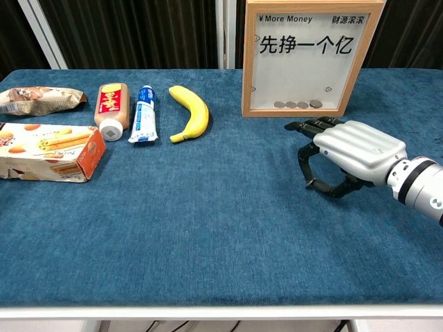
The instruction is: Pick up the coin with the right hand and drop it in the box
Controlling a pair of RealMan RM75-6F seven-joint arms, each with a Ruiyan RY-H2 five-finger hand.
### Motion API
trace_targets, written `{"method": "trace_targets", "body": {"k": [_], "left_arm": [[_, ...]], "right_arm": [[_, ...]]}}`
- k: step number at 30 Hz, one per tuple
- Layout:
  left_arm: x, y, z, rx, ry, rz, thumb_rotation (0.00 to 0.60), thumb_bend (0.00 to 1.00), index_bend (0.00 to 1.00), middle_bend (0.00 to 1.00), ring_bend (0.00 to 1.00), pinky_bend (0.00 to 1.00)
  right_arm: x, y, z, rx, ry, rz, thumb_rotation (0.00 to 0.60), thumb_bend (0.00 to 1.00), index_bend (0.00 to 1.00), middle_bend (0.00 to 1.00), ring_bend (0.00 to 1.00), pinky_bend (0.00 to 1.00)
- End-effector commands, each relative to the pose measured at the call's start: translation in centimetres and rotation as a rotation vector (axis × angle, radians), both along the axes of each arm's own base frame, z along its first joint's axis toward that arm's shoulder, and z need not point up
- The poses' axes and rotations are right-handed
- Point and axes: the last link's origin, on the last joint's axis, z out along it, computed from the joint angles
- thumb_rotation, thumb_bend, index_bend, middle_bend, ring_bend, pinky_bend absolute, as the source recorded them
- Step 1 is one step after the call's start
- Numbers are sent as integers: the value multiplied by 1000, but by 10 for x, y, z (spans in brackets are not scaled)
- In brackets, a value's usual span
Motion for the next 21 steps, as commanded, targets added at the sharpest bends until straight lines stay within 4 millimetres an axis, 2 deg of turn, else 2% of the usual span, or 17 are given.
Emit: {"method": "trace_targets", "body": {"k": [1, 4, 8, 12, 15, 21], "left_arm": [[0, 0, 0, 0, -1, 0, 600, 147, 15, 0, 0, 0], [0, 0, 0, 0, -2, 0, 600, 147, 15, 0, 0, 0], [0, -1, 1, 2, -3, 1, 600, 147, 15, 0, 0, 0], [0, -2, 3, 8, -2, -1, 600, 147, 15, 0, 0, 0], [0, -2, 5, 13, -3, -4, 600, 146, 15, 0, 0, 0], [1, -2, 5, 12, -5, -9, 600, 146, 15, 0, 0, 0]], "right_arm": [[0, -1, 0, -2, -1, 0, 600, 369, 612, 0, 0, 0], [1, -2, 1, -7, -3, 1, 600, 369, 655, 0, 0, 0], [2, -3, 4, -16, -11, 2, 600, 369, 665, 0, 0, 0], [11, -8, 22, -64, -59, 20, 600, 368, 677, 0, 0, 0], [24, -14, 50, -130, -130, 43, 600, 367, 687, 0, 0, 0], [60, -21, 127, -275, -284, 109, 600, 365, 705, 0, 0, 0]]}}
